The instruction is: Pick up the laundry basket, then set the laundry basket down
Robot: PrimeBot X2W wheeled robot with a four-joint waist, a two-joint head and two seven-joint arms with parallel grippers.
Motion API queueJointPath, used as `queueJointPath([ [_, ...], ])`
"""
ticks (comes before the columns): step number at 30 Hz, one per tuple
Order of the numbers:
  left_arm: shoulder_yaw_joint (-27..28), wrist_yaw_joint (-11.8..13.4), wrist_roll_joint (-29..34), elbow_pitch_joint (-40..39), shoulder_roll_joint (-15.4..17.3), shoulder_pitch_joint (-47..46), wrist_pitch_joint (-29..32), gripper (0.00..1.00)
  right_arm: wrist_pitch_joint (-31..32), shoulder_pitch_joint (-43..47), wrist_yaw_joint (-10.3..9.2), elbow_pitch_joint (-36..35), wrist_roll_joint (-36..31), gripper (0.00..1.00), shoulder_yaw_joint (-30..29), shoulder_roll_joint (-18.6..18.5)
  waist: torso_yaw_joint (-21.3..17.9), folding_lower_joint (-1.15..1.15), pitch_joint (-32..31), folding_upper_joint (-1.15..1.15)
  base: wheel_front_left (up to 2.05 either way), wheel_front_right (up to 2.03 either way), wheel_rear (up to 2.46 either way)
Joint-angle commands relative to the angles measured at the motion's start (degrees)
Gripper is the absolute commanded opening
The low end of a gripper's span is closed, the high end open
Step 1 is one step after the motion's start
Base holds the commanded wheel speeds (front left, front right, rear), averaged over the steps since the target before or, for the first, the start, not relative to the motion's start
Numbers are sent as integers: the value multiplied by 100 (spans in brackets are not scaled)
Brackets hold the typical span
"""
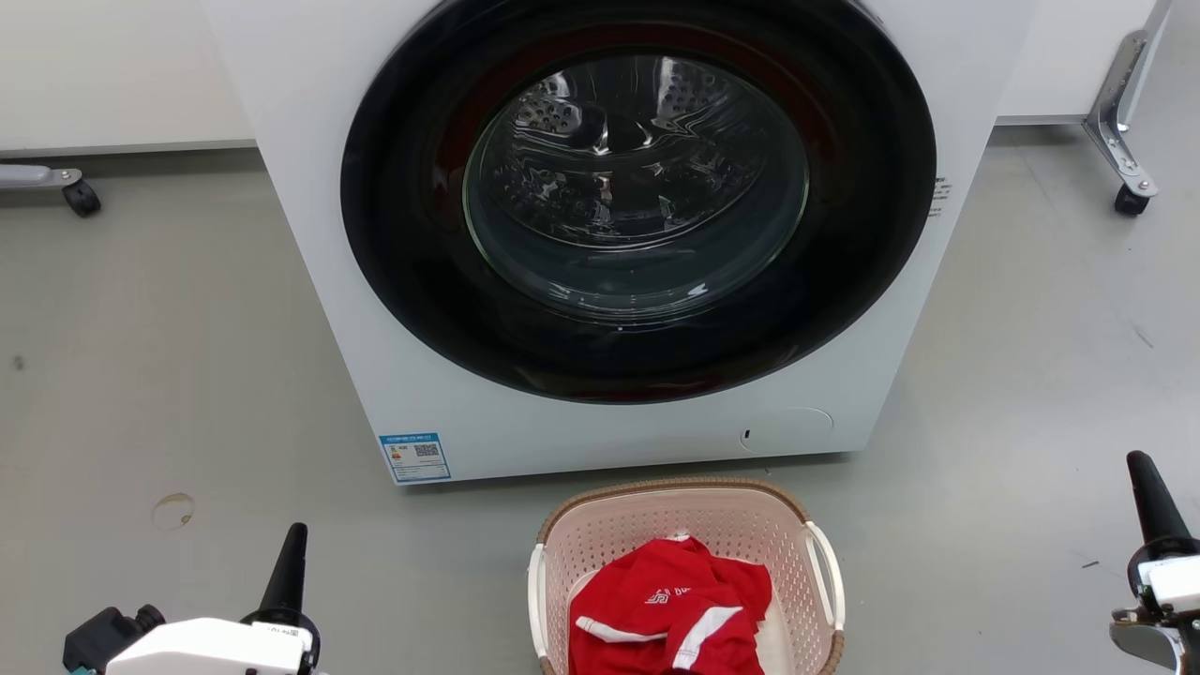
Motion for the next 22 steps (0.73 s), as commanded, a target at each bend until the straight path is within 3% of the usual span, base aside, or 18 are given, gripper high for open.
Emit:
queueJointPath([
  [1,206,-78,-119,-123,56,-343,20,0,50,-347,-9,-122,123,0,10,-132,1,0,3,0,0,0,0],
  [22,645,-310,-1148,-60,-231,-450,281,0,328,-430,-13,-102,1322,0,-260,38,26,0,77,0,0,0,0],
])
